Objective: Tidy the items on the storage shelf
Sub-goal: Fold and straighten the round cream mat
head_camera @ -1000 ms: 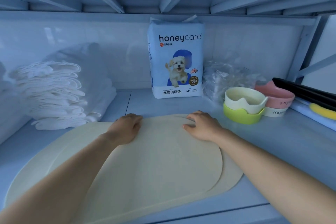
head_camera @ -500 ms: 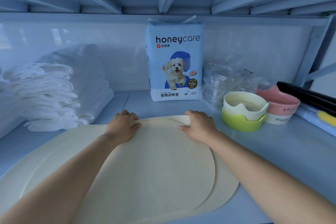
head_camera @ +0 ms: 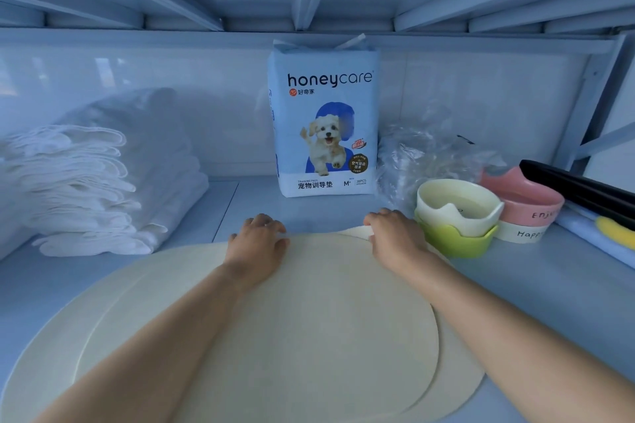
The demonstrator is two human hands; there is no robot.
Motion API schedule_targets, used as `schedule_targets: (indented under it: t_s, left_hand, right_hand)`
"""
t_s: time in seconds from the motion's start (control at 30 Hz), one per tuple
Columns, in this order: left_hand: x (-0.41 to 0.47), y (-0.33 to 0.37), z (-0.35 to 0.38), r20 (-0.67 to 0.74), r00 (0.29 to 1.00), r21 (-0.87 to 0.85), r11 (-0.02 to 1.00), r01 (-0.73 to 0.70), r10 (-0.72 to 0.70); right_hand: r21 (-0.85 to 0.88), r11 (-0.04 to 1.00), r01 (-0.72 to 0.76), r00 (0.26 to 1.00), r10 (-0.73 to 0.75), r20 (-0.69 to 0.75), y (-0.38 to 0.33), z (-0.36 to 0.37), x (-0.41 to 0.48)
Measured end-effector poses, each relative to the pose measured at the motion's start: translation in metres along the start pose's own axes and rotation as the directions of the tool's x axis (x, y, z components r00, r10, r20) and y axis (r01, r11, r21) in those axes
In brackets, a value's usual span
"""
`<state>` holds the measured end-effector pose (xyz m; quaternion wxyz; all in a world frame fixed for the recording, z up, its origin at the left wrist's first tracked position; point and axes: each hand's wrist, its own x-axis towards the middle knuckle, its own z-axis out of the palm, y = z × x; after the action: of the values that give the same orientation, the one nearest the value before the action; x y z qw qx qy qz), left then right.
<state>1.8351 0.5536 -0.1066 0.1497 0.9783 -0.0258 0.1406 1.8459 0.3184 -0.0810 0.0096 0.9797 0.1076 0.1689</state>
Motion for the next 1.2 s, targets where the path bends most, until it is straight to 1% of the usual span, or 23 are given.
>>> schedule_targets:
  t_s: [0.07,0.1,0.2,0.3,0.37,0.4,0.47,0.5,0.57,0.63,0.77,0.9,1.0,1.07,1.2]
  left_hand:
    - [-0.004,-0.006,-0.001,0.003,1.000,-0.104,0.994,-0.020,0.020]
    - [-0.006,-0.009,-0.002,0.011,0.999,-0.133,0.990,-0.042,0.044]
    - [-0.014,-0.020,-0.006,0.092,0.992,-0.109,0.991,-0.079,0.089]
    - [-0.025,-0.030,-0.009,0.126,0.987,-0.062,0.994,-0.095,0.102]
    - [-0.034,-0.038,-0.016,0.129,0.983,-0.026,0.992,-0.124,0.127]
    - [-0.038,-0.042,-0.021,0.143,0.979,-0.036,0.990,-0.140,0.143]
    - [-0.050,-0.051,-0.029,0.218,0.960,-0.077,0.983,-0.164,0.177]
    - [-0.055,-0.054,-0.031,0.276,0.942,-0.067,0.982,-0.179,0.191]
    - [-0.063,-0.055,-0.030,0.365,0.910,0.021,0.976,-0.219,0.196]
    - [-0.067,-0.054,-0.029,0.380,0.906,0.077,0.970,-0.231,0.186]
    - [-0.070,-0.050,-0.029,0.370,0.914,0.094,0.972,-0.215,0.167]
    - [-0.072,-0.052,-0.032,0.364,0.915,0.044,0.978,-0.202,0.173]
    - [-0.078,-0.066,-0.040,0.342,0.921,-0.008,0.981,-0.192,0.183]
    - [-0.083,-0.078,-0.046,0.332,0.925,-0.005,0.981,-0.196,0.186]
    - [-0.095,-0.103,-0.062,0.306,0.940,0.030,0.985,-0.171,0.153]
  right_hand:
    - [0.037,0.997,0.063,0.998,-0.063,-0.007,-0.004,0.011,-0.001]
    - [0.095,0.990,0.102,0.995,-0.100,-0.023,-0.007,0.015,0.000]
    - [0.337,0.923,0.184,0.982,-0.188,-0.020,-0.021,0.020,-0.001]
    - [0.444,0.869,0.220,0.967,-0.255,0.021,-0.034,0.023,-0.003]
    - [0.490,0.851,0.187,0.964,-0.255,0.076,-0.043,0.024,-0.005]
    - [0.495,0.855,0.155,0.956,-0.255,0.142,-0.046,0.025,-0.007]
    - [0.422,0.895,0.147,0.918,-0.283,0.280,-0.051,0.027,-0.010]
    - [0.373,0.913,0.167,0.899,-0.296,0.322,-0.052,0.028,-0.012]
    - [0.325,0.926,0.190,0.885,-0.305,0.353,-0.052,0.028,-0.014]
    - [0.306,0.931,0.201,0.881,-0.308,0.359,-0.054,0.024,-0.013]
    - [0.296,0.931,0.215,0.878,-0.317,0.359,-0.052,0.020,-0.014]
    - [0.315,0.931,0.183,0.885,-0.295,0.360,-0.055,0.014,-0.019]
    - [0.333,0.929,0.161,0.905,-0.273,0.326,-0.066,0.009,-0.028]
    - [0.351,0.917,0.190,0.908,-0.301,0.293,-0.082,0.005,-0.036]
    - [0.429,0.863,0.267,0.869,-0.409,0.280,-0.134,-0.004,-0.051]
